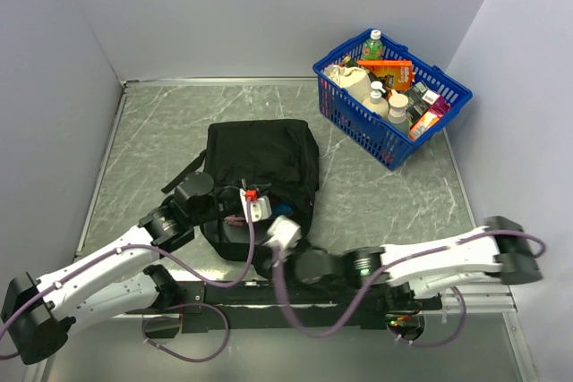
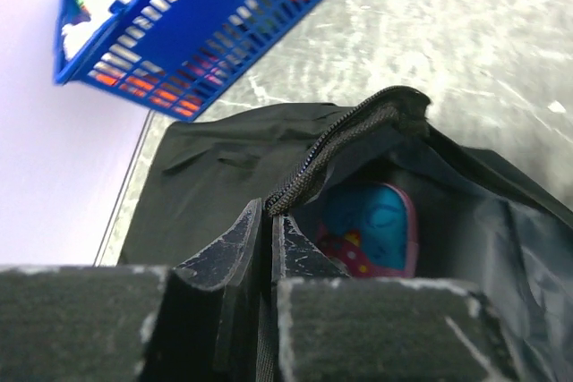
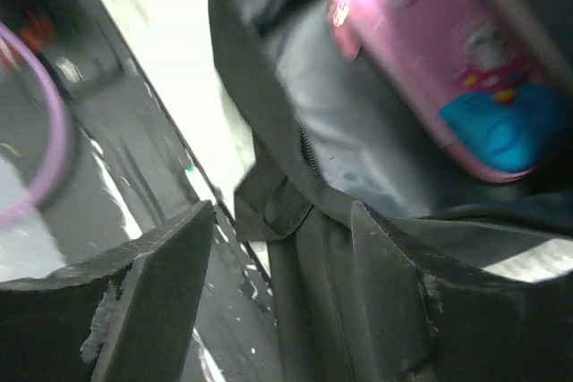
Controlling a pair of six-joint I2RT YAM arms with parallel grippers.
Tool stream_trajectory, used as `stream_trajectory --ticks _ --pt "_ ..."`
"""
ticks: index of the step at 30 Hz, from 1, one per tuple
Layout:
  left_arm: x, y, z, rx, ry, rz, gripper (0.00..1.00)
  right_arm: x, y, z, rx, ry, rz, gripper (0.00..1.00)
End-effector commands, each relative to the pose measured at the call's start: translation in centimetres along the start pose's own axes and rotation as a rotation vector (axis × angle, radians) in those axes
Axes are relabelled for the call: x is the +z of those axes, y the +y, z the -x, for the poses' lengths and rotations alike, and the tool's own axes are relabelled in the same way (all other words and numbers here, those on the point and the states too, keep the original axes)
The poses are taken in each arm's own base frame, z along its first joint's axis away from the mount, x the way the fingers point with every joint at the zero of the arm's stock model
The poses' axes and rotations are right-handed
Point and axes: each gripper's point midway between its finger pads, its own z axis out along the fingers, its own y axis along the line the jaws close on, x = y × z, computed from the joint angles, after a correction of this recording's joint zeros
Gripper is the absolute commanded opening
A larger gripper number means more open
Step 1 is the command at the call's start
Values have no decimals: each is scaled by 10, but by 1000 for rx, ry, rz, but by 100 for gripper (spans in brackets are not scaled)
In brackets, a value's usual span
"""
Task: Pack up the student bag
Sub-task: Adjust the student bag at the center of the board.
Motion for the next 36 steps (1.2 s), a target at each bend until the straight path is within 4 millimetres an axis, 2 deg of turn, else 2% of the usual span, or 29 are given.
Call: stream_trajectory --ticks 1,4,5,6,8,9,11,12,13,15,16,17,19,20,22,23,24,25,26,27,30,32,34,35,36 --pt "-6 -24 -2 47 -19 -119 9 -48 -37 68 213 -253 -35 73" --pt "-10 -42 -11 52 9 -210 9 -81 -80 94 325 -392 -85 80" --pt "-11 -47 -12 52 11 -236 11 -87 -89 96 345 -411 -93 82" --pt "-12 -53 -11 64 -1 -272 12 -97 -111 98 385 -444 -139 83" --pt "-16 -65 -15 62 4 -325 12 -100 -127 95 434 -445 -165 84" --pt "-17 -68 -15 77 0 -349 12 -101 -151 89 454 -422 -249 84" --pt "-23 -82 -17 81 -4 -425 13 -93 -165 80 491 -366 -277 85" --pt "-24 -85 -18 100 -4 -453 13 -83 -173 75 507 -303 -311 86" --pt "-25 -89 -17 106 -11 -480 13 -80 -198 59 548 -240 -404 87" --pt "-31 -98 -25 134 14 -539 13 -59 -203 48 598 -153 -374 88" --pt "-33 -102 -28 148 21 -562 13 -55 -219 50 623 -177 -398 89" --pt "-36 -104 -31 188 25 -584 13 -47 -215 50 614 -169 -349 91" --pt "-43 -111 -39 189 56 -628 16 -31 -221 44 619 -141 -330 95" --pt "-44 -111 -40 214 58 -637 19 -27 -234 46 627 -157 -340 98" --pt "-47 -114 -46 225 79 -659 19 -9 -233 41 650 -116 -265 99" --pt "-47 -113 -47 249 82 -659 20 -5 -242 43 669 -133 -261 100" --pt "-47 -113 -49 262 84 -661 23 6 -237 37 681 -106 -213 100" --pt "-46 -111 -49 279 86 -656 47 10 -238 36 696 -100 -196 100" --pt "-44 -107 -52 311 95 -646 64 17 -243 36 707 -108 -187 100" --pt "-43 -106 -53 328 99 -643 68 21 -243 33 716 -102 -172 100" --pt "-37 -92 -56 399 119 -606 90 33 -252 31 746 -119 -162 100" --pt "-29 -79 -52 442 119 -569 93 44 -256 25 757 -103 -156 98" --pt "-22 -62 -45 466 133 -513 95 50 -263 32 753 -118 -146 97" --pt "-13 -43 -28 458 113 -443 94 57 -265 31 757 -107 -142 97" --pt "-8 -32 -24 435 126 -409 93 59 -268 32 754 -106 -145 96"
